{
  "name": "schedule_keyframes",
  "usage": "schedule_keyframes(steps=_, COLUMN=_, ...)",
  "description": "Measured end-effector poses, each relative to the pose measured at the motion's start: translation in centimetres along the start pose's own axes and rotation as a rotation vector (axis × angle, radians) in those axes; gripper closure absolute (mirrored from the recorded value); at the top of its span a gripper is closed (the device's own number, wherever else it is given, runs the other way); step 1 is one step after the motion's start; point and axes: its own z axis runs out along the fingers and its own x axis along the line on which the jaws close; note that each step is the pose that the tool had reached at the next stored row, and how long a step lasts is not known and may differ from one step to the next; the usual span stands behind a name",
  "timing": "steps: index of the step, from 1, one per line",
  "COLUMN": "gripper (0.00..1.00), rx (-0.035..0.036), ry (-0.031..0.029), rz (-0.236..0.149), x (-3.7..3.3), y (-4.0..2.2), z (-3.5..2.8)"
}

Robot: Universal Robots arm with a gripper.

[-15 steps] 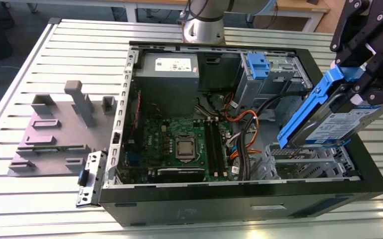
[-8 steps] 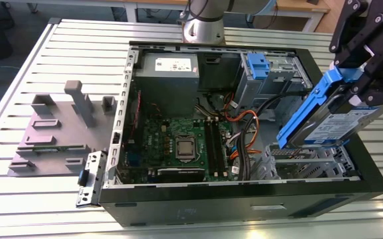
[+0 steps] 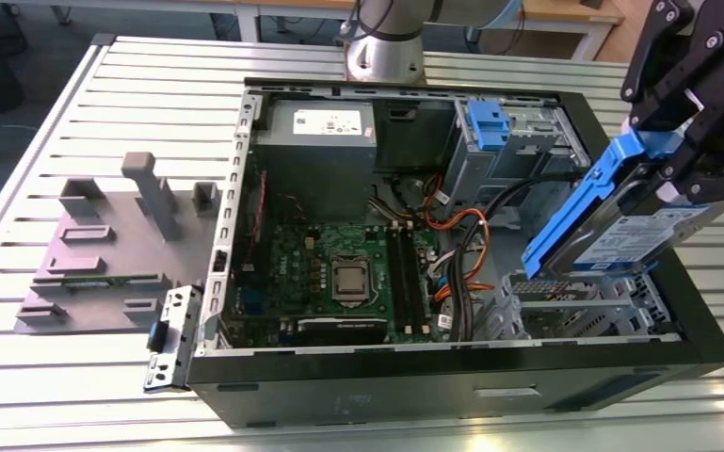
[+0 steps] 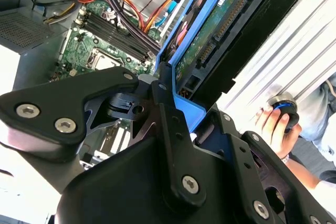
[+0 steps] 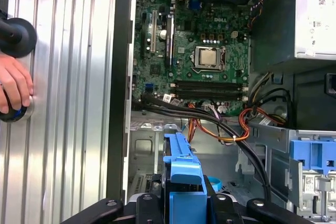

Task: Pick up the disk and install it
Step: 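Insert the disk into the insertion slot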

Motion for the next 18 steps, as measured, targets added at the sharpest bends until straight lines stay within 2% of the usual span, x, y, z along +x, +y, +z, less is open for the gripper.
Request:
schedule_keyframes(steps=6, gripper=0.63, rx=-0.0002, ry=-0.0010, rz=0.002, x=0.16, y=-0.13, z=0.23)
schedule_keyframes(steps=12, gripper=0.63, rx=0.0016, ry=-0.0022, rz=0.040, x=0.22, y=-0.16, z=0.48)
schedule_keyframes(steps=18, gripper=0.63, rx=0.0017, ry=-0.0025, rz=0.040, x=0.32, y=-0.17, z=0.67)
